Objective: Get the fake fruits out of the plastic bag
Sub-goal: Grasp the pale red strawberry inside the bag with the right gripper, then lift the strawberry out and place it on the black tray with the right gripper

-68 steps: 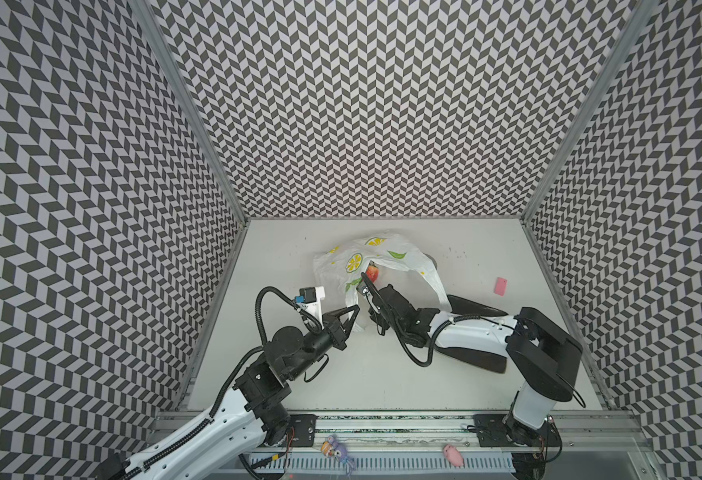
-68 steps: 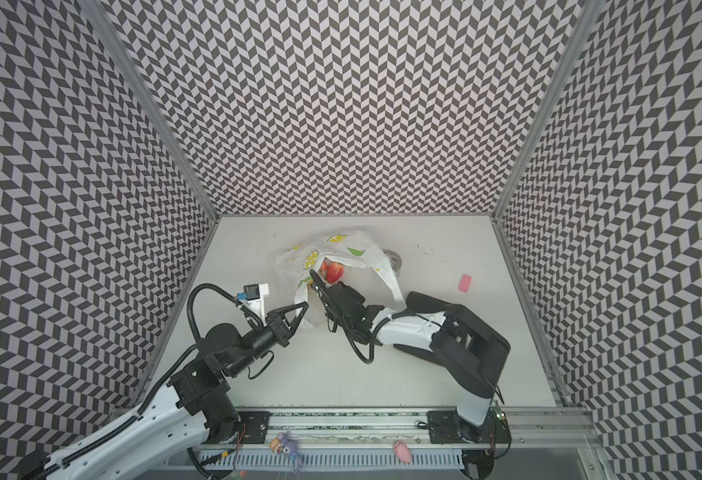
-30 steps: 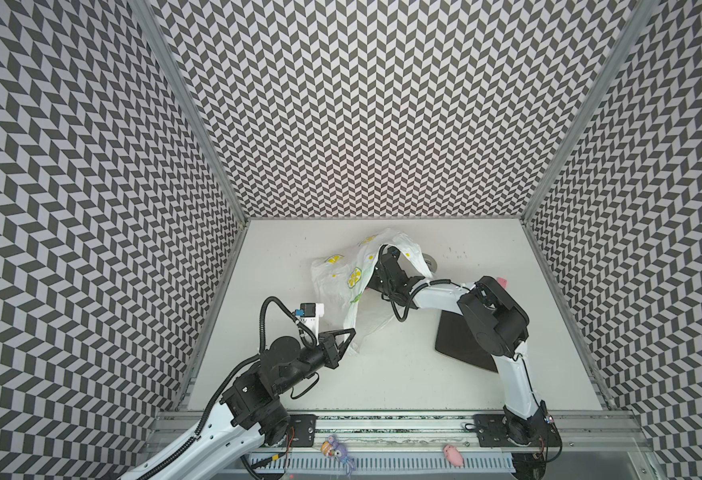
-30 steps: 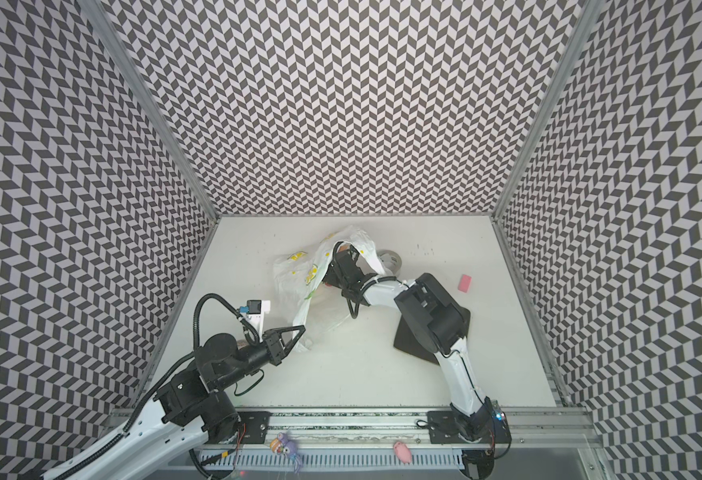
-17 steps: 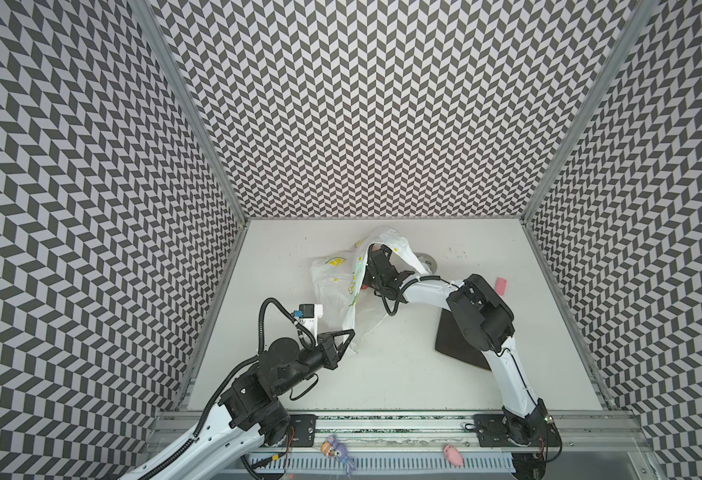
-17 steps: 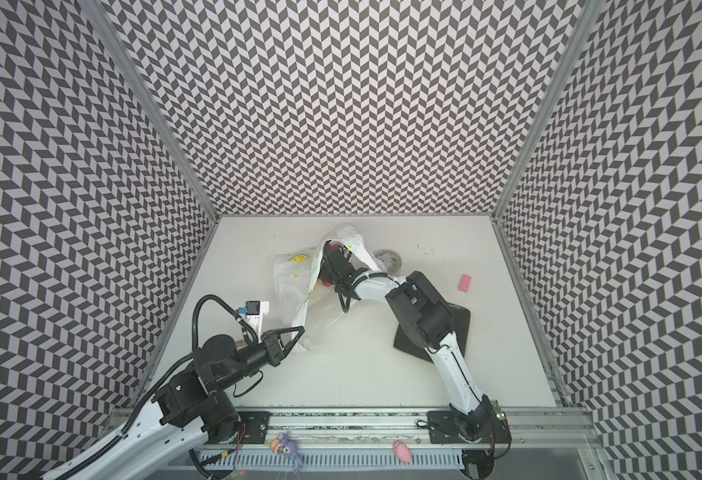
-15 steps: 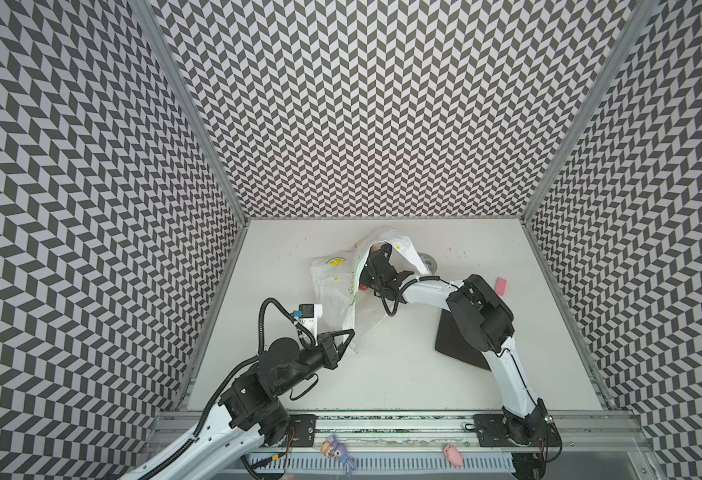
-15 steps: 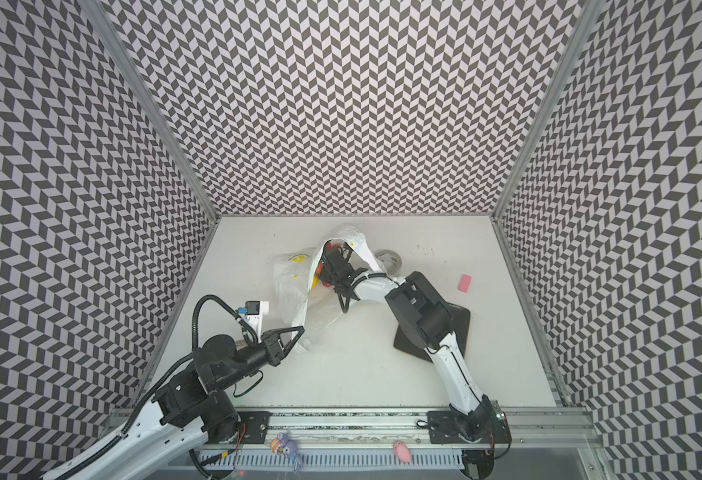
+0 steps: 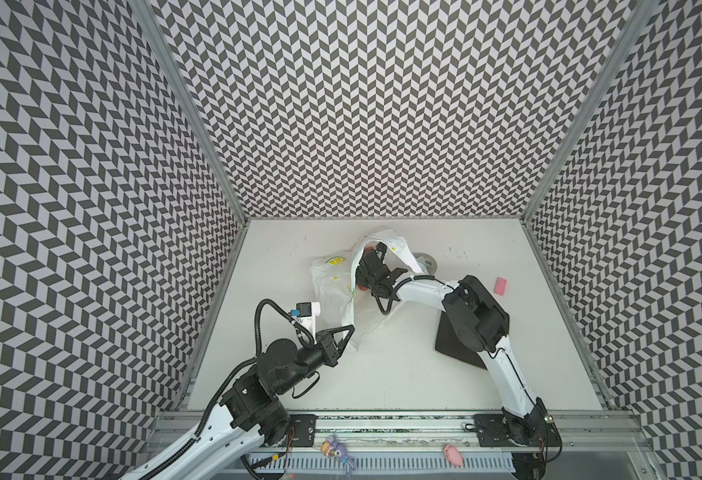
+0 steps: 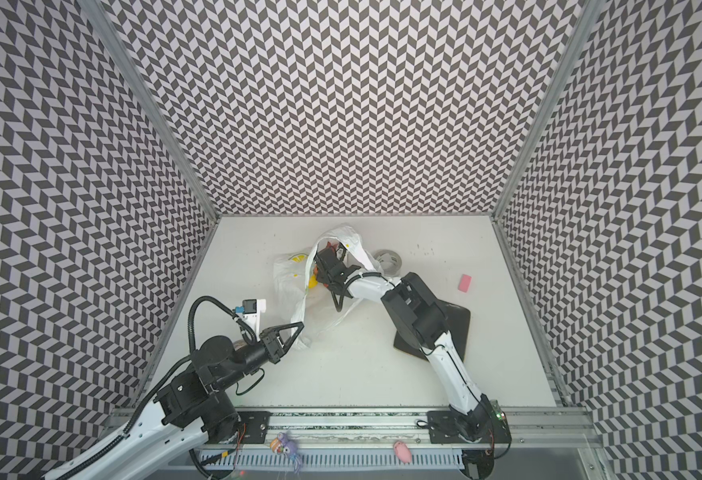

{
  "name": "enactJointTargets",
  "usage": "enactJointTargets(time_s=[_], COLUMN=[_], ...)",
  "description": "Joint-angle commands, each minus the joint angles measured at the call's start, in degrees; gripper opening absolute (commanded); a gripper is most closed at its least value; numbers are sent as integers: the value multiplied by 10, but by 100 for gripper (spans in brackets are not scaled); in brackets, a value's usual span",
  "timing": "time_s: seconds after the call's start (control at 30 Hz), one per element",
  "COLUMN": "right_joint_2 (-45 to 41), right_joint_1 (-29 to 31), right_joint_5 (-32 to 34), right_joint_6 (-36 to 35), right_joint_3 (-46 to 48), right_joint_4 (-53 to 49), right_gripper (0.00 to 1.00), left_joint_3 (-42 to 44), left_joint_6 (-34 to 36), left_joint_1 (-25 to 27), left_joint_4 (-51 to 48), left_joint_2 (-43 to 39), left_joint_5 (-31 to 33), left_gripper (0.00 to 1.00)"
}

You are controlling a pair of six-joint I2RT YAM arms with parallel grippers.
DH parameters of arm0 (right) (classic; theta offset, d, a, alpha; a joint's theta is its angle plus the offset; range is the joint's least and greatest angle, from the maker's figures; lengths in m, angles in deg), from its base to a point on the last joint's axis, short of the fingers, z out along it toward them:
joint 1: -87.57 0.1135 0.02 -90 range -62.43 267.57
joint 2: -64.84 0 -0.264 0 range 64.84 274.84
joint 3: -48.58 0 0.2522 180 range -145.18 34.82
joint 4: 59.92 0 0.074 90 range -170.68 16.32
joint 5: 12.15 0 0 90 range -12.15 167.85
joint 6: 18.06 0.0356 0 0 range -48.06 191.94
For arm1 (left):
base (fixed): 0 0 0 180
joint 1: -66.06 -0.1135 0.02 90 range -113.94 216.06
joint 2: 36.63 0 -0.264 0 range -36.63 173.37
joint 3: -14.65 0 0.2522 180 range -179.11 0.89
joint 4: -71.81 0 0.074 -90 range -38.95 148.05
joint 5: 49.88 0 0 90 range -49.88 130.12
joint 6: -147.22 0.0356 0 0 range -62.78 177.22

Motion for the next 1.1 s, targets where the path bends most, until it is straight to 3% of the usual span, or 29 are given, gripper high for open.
enactJointTargets(time_s=[0.0,0.33,0.7,1.07], right_joint_2=[29,-6,-196,-354], right_joint_1=[4,11,51,77], right_joint_5=[31,29,-39,-136], right_joint_6=[-3,-12,-82,-83], right_joint_3=[-9,13,224,386], right_joint_4=[-40,-28,121,115], right_gripper=[63,45,43,43], left_joint_3=[4,17,45,31], left_joint_6=[-9,-22,-48,-38], left_joint_1=[3,3,4,4], left_joint_4=[19,25,86,128], left_joint_2=[-7,-28,-15,25], left_joint_5=[8,25,47,63], left_gripper=[0,0,0,0])
